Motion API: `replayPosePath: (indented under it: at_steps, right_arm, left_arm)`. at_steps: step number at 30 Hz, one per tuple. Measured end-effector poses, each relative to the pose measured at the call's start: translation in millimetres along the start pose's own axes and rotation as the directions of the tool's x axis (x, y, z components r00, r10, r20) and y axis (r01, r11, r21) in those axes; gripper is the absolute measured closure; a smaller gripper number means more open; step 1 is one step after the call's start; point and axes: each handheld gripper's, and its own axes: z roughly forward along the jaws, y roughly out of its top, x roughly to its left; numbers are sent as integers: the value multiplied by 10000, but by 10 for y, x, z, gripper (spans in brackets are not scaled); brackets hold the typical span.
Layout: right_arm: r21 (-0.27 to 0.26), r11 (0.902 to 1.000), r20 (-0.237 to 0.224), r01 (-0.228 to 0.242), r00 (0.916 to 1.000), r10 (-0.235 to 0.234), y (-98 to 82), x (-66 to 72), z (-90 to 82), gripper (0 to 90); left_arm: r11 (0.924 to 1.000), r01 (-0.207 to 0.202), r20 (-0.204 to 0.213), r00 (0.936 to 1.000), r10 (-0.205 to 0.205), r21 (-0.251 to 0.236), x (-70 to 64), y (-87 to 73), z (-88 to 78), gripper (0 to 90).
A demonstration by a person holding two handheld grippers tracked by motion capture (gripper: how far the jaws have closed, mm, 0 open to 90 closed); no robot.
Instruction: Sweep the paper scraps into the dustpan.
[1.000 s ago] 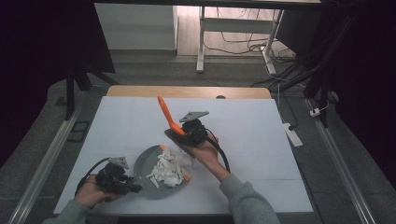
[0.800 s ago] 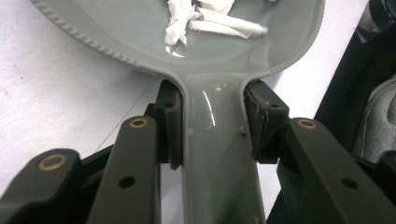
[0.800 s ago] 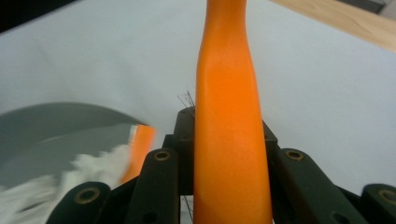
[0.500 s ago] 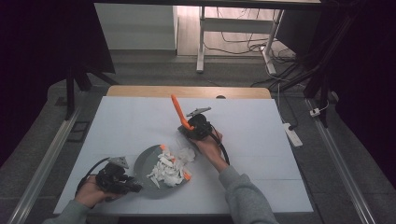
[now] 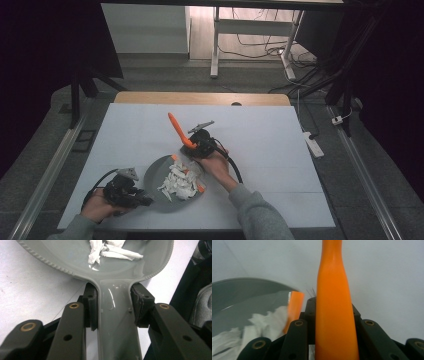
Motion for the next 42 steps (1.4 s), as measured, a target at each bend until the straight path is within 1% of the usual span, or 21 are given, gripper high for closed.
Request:
replayPosePath:
  at_steps: [3,8,11,12,14,15,17,18,20,21,22,25,27,29,32,35,38,41,42]
  right_arm:
    - [-37,9999,-237,94,9997,-95,-24,92,-9,709]
    - [-162,9998,-892,147,9959,-161,-46,263,-33,709]
    - [-338,9987,-1287,391,9908,-431,-23,420,-77,709]
    - [-463,9974,-1406,560,9881,-620,-4,471,-103,709]
    - [-895,9931,-1551,756,9839,-889,49,547,-187,708]
    - [-1144,9899,-1497,842,9836,-1010,81,555,-241,708]
    - [-1633,9828,-1119,867,9881,-1058,150,534,-345,709]
    - [-1761,9807,-960,853,9900,-1034,173,506,-380,708]
    - [-1993,9779,-663,631,9948,-777,224,395,-454,708]
    - [-2006,9780,-473,576,9965,-684,234,345,-470,708]
    - [-1966,9788,-281,579,9975,-647,239,293,-473,709]
    - [-1571,9868,194,387,9992,-361,221,136,-406,708]
    - [-1207,9925,436,188,9990,-136,191,38,-324,708]
    - [-889,9960,641,78,9979,-21,160,-51,-229,708]
    - [-467,9988,900,-114,9958,156,120,-132,-110,709]
    - [-119,9999,948,-121,9954,131,85,-153,-23,709]
    - [110,9999,841,-21,9965,12,62,-108,17,709]
    - [188,9998,416,-76,9991,68,59,-30,27,709]
    - [195,9998,367,12,9993,-19,54,9,29,709]
  left_arm:
    - [10000,-9,-4,10000,9,5,-1,1,3,614]
    - [10000,-6,-4,10000,6,10,0,4,7,614]
    - [10000,-2,15,10000,2,15,2,4,9,614]
    - [10000,2,21,10000,-2,8,2,3,9,614]
    - [10000,0,-3,10000,0,8,-1,3,9,614]
    - [10000,6,-5,10000,-6,6,-2,3,9,614]
    - [10000,9,-12,10000,-9,2,-4,3,8,614]
    - [10000,7,-17,10000,-7,2,-5,3,8,614]
    - [10000,2,-12,10000,-2,7,-3,3,9,614]
    - [10000,6,-9,10000,-6,5,-3,4,8,614]
    - [10000,4,-9,10000,-4,7,-3,5,8,614]
    - [10000,21,-17,10000,-21,-7,-6,7,11,614]
    - [10000,32,-11,10000,-32,-8,-7,7,12,614]
    - [10000,47,-1,10000,-47,-23,-7,6,13,614]
    - [10000,24,-12,10000,-24,-11,-5,5,12,614]
    - [10000,23,4,10000,-23,-11,-3,5,14,614]
    - [10000,51,7,10000,-51,-36,-5,6,17,614]
    - [10000,63,-10,10000,-63,-46,-10,9,21,614]
    - [10000,50,-21,10000,-50,-38,-10,10,22,614]
